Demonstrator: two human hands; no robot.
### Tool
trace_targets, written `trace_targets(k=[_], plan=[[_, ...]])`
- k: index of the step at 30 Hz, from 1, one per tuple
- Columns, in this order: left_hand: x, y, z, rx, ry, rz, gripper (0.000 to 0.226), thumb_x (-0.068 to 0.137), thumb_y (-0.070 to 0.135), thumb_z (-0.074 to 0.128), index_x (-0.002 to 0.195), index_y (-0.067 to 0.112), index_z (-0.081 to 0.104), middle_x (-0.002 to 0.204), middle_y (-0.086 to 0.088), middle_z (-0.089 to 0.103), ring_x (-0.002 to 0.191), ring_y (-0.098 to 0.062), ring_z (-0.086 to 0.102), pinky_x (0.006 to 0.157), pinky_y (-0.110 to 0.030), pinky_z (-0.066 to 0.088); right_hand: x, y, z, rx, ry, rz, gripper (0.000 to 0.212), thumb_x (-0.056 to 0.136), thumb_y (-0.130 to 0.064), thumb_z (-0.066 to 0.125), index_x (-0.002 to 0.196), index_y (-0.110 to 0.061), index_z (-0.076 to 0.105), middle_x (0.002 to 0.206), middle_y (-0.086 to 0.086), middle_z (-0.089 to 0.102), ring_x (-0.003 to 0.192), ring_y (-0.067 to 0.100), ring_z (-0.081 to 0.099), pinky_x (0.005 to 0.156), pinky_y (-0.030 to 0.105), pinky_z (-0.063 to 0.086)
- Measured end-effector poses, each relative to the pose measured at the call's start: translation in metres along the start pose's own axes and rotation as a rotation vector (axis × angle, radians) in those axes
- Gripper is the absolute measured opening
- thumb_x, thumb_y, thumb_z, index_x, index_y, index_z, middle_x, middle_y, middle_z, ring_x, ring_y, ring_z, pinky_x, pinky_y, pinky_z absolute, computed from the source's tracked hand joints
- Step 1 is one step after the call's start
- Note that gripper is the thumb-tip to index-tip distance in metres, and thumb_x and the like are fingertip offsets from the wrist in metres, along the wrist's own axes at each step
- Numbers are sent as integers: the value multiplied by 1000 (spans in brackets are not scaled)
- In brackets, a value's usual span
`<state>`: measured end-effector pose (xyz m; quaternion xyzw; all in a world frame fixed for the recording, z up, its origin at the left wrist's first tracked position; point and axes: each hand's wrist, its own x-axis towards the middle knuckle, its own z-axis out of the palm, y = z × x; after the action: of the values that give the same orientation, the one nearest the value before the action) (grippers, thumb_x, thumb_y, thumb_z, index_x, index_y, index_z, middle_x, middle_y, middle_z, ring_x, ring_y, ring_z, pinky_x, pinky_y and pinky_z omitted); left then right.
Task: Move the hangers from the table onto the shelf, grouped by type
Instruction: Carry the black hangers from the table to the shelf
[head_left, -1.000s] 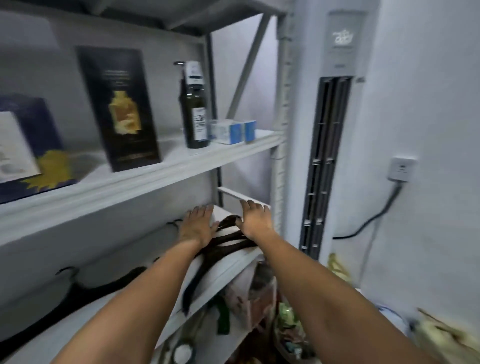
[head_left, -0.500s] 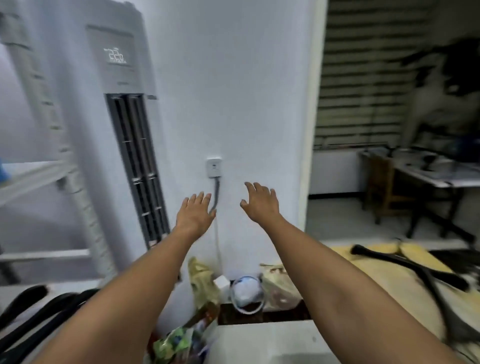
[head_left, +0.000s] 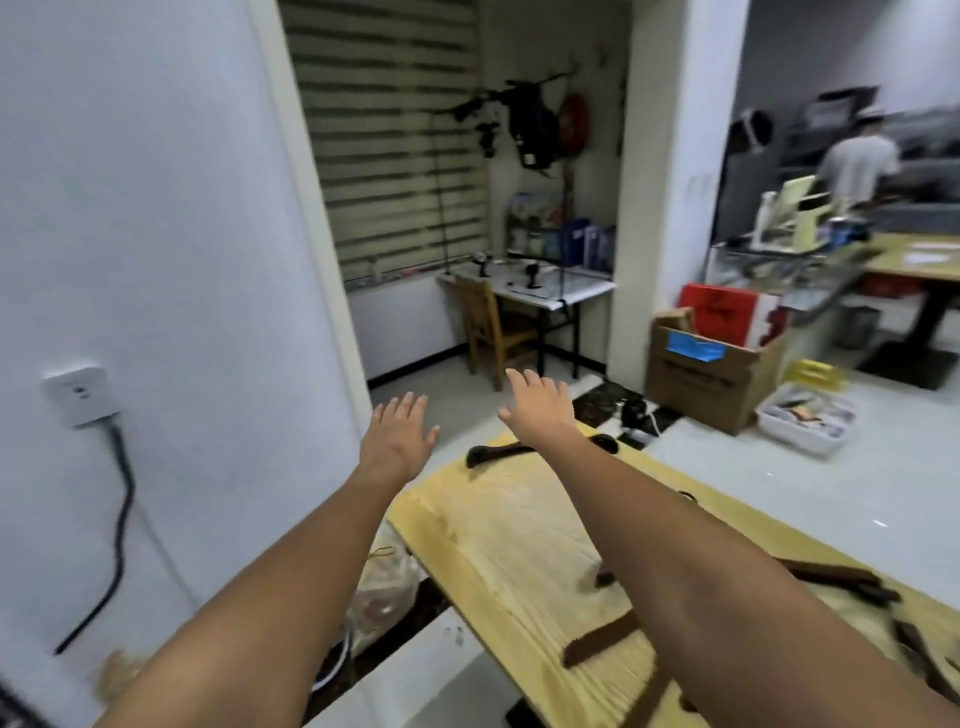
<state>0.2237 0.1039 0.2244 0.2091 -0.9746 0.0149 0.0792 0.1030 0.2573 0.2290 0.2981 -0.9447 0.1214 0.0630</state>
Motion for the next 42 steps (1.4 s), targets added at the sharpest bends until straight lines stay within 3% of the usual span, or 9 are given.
trace_targets(k=[10, 16, 25, 30, 42], plan=[[71, 84, 67, -6, -100, 170, 57, 102, 41, 23, 151, 15, 12, 160, -5, 11, 147, -22, 10, 120, -35, 6, 16, 112, 19, -54, -30, 242, 65, 97, -38, 43, 153, -18, 16, 157, 9, 22, 142, 32, 24, 116, 47, 19], [109, 113, 87, -2, -120, 183, 57, 102, 40, 25, 151, 14, 13, 158, -5, 16, 146, -21, 14, 119, -35, 7, 25, 149, 46, -64, -74, 278, 64, 97, -39, 43, 152, -17, 19, 156, 10, 23, 142, 34, 23, 115, 47, 21], [150, 138, 129, -12, -217, 226, 58, 102, 39, 25, 151, 12, 11, 159, -7, 11, 147, -23, 10, 121, -37, 5, 34, 175, 93, -53, -168, 358, 64, 98, -40, 42, 153, -19, 15, 157, 9, 22, 141, 31, 26, 114, 45, 23], [174, 161, 155, 17, -282, 333, 59, 102, 38, 25, 152, 13, 8, 160, -5, 7, 148, -21, 6, 121, -36, 3, 33, 186, 125, -34, -255, 454, 65, 99, -42, 41, 153, -18, 14, 156, 9, 23, 140, 31, 27, 113, 45, 24], [269, 169, 215, 44, -344, 552, 59, 102, 40, 27, 152, 13, 9, 160, -5, 9, 148, -21, 8, 122, -36, 3, 55, 192, 205, 62, -375, 756, 52, 97, -34, 46, 142, -10, 31, 144, 13, 39, 134, 32, 35, 106, 40, 33]])
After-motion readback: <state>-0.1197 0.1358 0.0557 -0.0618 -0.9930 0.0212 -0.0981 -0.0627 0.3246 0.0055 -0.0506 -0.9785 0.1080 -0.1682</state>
